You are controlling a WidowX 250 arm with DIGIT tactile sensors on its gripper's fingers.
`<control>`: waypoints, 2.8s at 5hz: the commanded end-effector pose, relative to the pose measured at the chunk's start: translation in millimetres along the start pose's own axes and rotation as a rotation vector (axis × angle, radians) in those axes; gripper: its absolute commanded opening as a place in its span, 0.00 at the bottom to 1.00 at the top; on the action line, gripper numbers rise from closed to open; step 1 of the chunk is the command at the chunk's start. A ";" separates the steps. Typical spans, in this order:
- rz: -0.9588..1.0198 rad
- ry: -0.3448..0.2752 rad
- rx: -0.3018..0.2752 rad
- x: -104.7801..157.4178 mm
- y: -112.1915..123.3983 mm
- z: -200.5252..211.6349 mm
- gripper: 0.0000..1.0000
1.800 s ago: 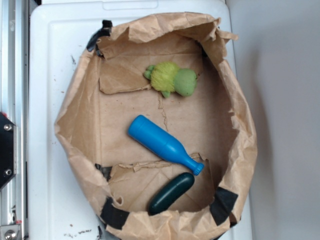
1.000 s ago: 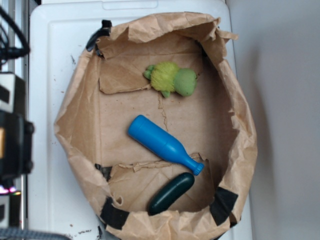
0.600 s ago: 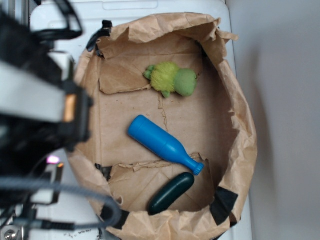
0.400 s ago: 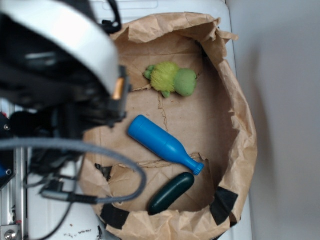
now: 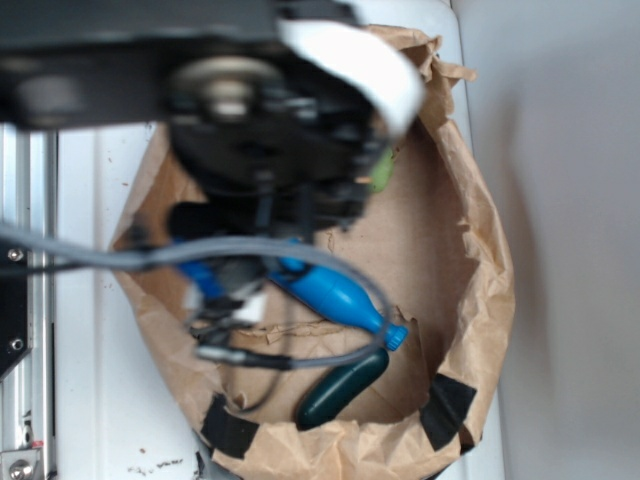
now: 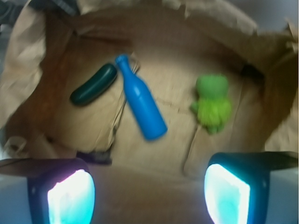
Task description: Grab the green animal.
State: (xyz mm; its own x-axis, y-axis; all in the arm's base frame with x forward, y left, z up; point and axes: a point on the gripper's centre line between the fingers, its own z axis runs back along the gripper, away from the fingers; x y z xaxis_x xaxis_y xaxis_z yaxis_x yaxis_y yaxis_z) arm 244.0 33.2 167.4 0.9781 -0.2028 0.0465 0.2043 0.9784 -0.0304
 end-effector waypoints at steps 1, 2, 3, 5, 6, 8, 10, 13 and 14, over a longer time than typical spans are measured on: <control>-0.049 -0.112 -0.025 -27.5 16.1 7.0 1.00; -0.049 -0.112 -0.025 -27.5 16.1 7.0 1.00; -0.049 -0.112 -0.025 -27.5 16.1 7.0 1.00; -0.049 -0.112 -0.025 -27.5 16.1 7.0 1.00; 0.023 -0.130 0.005 -5.9 18.1 -9.6 1.00; 0.200 -0.151 0.015 37.1 13.3 -26.5 1.00; 0.142 -0.151 0.014 38.9 27.7 -44.8 1.00; 0.164 -0.141 0.062 40.3 47.7 -66.7 1.00; 0.159 -0.137 0.071 37.7 48.7 -69.4 1.00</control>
State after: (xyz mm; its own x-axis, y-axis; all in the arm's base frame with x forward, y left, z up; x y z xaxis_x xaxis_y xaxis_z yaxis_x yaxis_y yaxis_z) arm 290.6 63.9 88.8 0.9873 -0.0615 0.1468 0.0604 0.9981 0.0119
